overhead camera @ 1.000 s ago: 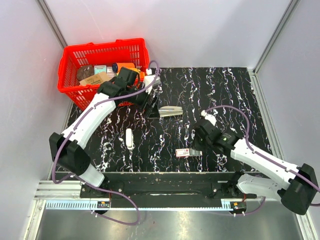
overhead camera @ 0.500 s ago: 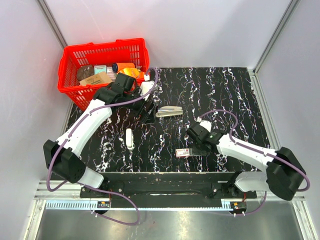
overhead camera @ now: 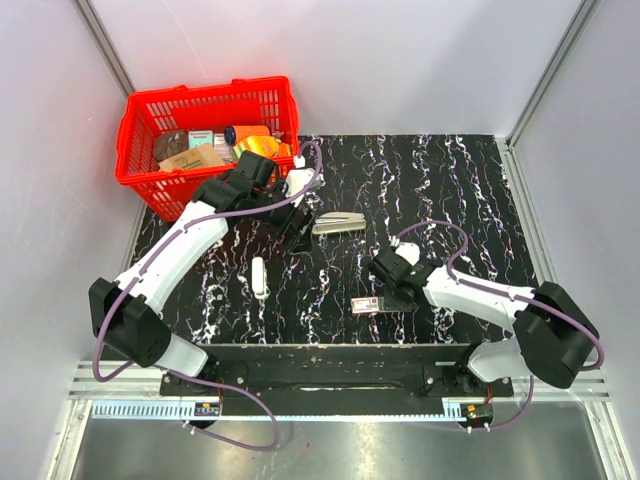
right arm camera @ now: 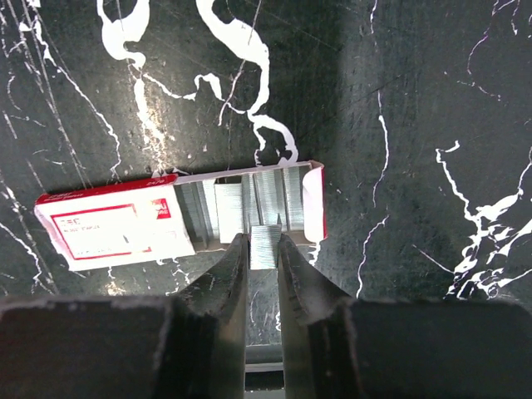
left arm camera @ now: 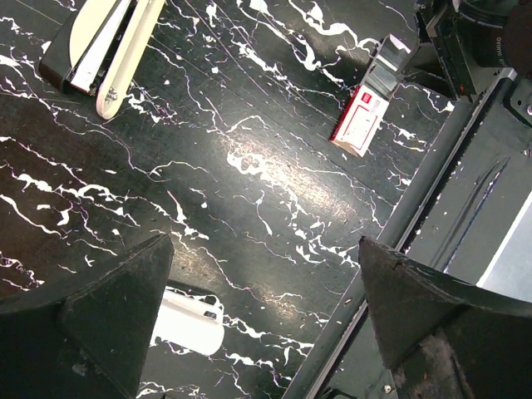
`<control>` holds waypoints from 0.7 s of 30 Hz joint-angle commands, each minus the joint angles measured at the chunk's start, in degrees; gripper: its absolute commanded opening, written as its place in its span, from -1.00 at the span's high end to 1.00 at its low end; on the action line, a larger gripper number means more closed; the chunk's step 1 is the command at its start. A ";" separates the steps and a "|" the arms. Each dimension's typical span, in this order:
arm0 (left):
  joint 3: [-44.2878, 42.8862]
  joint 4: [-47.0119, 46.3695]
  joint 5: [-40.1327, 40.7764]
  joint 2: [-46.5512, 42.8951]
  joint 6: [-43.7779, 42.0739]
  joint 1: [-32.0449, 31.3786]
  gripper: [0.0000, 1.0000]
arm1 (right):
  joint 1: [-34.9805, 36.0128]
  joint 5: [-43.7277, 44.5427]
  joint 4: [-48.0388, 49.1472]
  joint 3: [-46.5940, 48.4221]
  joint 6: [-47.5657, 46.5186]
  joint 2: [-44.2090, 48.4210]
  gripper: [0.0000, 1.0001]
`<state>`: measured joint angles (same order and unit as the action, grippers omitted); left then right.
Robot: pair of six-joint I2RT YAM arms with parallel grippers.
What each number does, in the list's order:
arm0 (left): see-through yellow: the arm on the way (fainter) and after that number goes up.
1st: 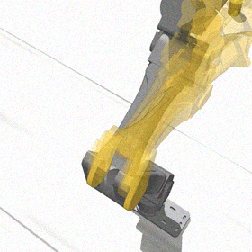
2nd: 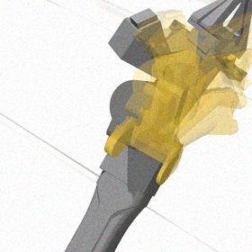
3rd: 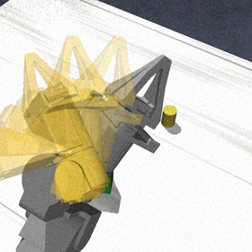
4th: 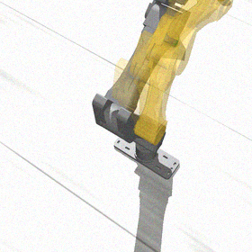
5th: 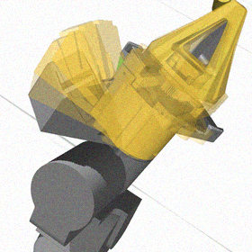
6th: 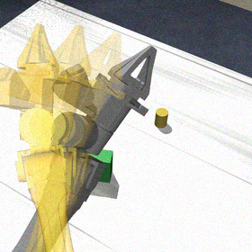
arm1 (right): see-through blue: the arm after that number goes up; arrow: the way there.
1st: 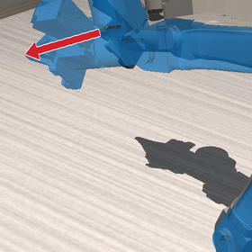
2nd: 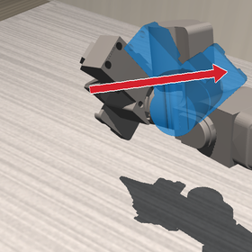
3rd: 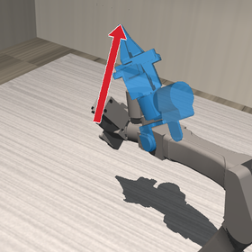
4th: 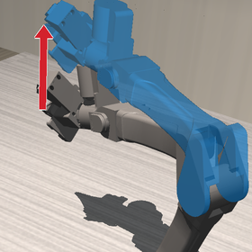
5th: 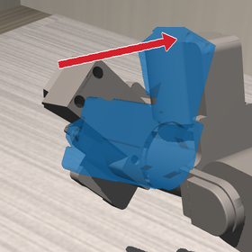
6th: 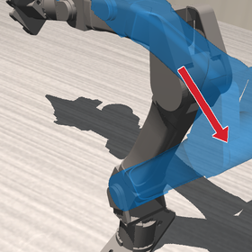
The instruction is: Unload the staples from the stapler
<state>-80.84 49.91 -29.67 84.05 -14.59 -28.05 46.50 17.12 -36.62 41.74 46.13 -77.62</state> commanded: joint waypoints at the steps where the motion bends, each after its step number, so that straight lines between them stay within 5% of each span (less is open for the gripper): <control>1: 0.42 -2.27 0.14 -2.22 -0.44 -0.25 -0.98 | 0.35 4.23 0.24 0.54 -1.13 -0.95 0.66; 21: 1.21 -3.06 0.23 -4.07 -0.35 -0.77 -0.98 | 0.08 3.18 -0.56 2.38 -2.89 -3.59 0.37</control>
<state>-79.99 49.21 -29.69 82.41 -14.59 -28.58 46.50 18.57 -36.69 41.89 43.64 -80.82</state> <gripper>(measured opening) 0.988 0.295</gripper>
